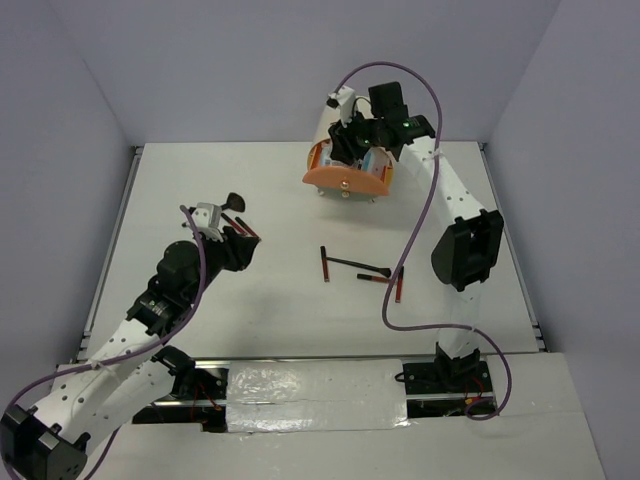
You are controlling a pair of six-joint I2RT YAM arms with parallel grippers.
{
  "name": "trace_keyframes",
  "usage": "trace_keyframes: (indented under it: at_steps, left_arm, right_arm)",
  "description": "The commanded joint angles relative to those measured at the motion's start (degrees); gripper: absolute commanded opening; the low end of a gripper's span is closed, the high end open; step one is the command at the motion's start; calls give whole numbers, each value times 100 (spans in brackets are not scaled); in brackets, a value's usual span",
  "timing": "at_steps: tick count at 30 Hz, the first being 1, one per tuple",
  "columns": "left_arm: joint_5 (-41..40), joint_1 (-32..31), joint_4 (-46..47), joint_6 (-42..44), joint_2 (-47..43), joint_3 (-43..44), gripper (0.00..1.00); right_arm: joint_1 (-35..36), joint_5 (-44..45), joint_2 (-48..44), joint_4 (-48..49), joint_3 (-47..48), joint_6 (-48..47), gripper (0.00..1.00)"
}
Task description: Organize the makeup
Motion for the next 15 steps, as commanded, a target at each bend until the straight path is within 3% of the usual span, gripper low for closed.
trace_keyframes:
  at_steps: [1,5,8,10,11,12,13,15]
  left_arm:
    - [57,10,289,1,16,312,51]
    - [22,10,254,10,7,382,53]
    - [-48,10,219,-34,-28,426,54]
    - [-109,10,149,-122,-72,461,54]
    - [-162,10,122,-140,-90,461,53]
    - [-171,10,104,-166,-116,470,51]
    - [-215,10,43,-236,-134,479,41]
    - [-276,10,16,-272,-186,479,25]
  right_arm:
    - [-74,-676,-728,219,119,-49,52]
    - [-223,-1395,-1043,193,313,-57,53]
    - [-425,-2633,-1430,98,-72,-713,58]
    - [-522,-3706,-1580,-445,-503,-1660,65]
    - [-514,-3935,-1677,-1415,-644,-3049,66]
    - [-514,-4077,-1695,-1990,-689,-3820,69]
    - [-479,-4139,-1660,-2500,-741,-5133,69]
    - [-356,-3790,-1573,-3432,-777,-5567,62]
